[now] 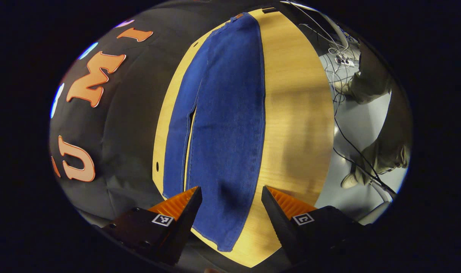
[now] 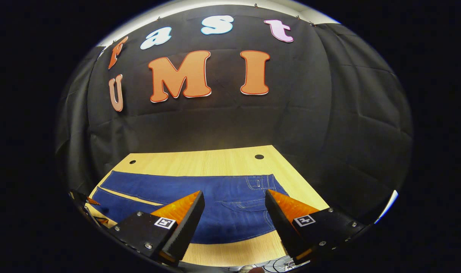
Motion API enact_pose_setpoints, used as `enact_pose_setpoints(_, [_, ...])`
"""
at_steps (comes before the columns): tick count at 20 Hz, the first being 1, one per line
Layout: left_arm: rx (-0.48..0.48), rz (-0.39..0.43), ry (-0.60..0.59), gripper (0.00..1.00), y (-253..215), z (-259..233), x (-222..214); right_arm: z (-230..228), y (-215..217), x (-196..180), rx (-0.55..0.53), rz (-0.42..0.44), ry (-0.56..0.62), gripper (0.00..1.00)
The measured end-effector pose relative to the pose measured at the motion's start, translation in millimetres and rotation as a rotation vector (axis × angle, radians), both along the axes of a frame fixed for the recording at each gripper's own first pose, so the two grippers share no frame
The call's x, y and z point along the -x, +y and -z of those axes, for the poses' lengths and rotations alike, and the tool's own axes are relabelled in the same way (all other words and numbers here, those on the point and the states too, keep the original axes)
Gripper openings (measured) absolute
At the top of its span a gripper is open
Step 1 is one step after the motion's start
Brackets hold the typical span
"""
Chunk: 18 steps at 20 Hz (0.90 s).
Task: Grasp the waist and the cuffs of the jeans and fold them to make the two legs overlap; first hold the waist and fold one-third of the jeans toward the cuffs, then hold the cuffs and fold the remaining one-third in the same direction to finish folding.
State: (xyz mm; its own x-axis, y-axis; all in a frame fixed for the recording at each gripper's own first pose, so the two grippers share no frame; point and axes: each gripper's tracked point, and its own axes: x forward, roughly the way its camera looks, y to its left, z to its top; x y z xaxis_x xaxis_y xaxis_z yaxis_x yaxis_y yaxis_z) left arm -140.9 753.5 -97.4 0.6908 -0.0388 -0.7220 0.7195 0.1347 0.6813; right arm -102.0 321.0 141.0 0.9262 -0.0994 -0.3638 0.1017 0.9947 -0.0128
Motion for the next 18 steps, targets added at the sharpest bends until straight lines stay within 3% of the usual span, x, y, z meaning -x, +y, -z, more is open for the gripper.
enact_pose_setpoints(5, [-0.068, 0.025, -0.06, 0.9, 6.8, 2.9, -21.1, 0.6, 5.3, 0.8, -0.008, -0.01, 0.011, 0.98])
enact_pose_setpoints(14, [-0.131, -0.003, -0.192, 0.89, 25.4, 8.1, -101.8, 3.0, 7.3, 0.2, 0.049, -0.032, 0.025, 1.0])
enact_pose_setpoints(15, [-0.122, -0.008, -0.19, 0.84, 25.4, 13.4, -107.3, 3.3, 6.5, -1.6, 0.072, -0.038, 0.024, 0.97])
enact_pose_setpoints(18, [-0.11, 0.004, -0.177, 0.41, 22.6, 27.3, -111.4, 9.9, -3.2, -9.9, 0.214, -0.064, 0.033, 1.0])
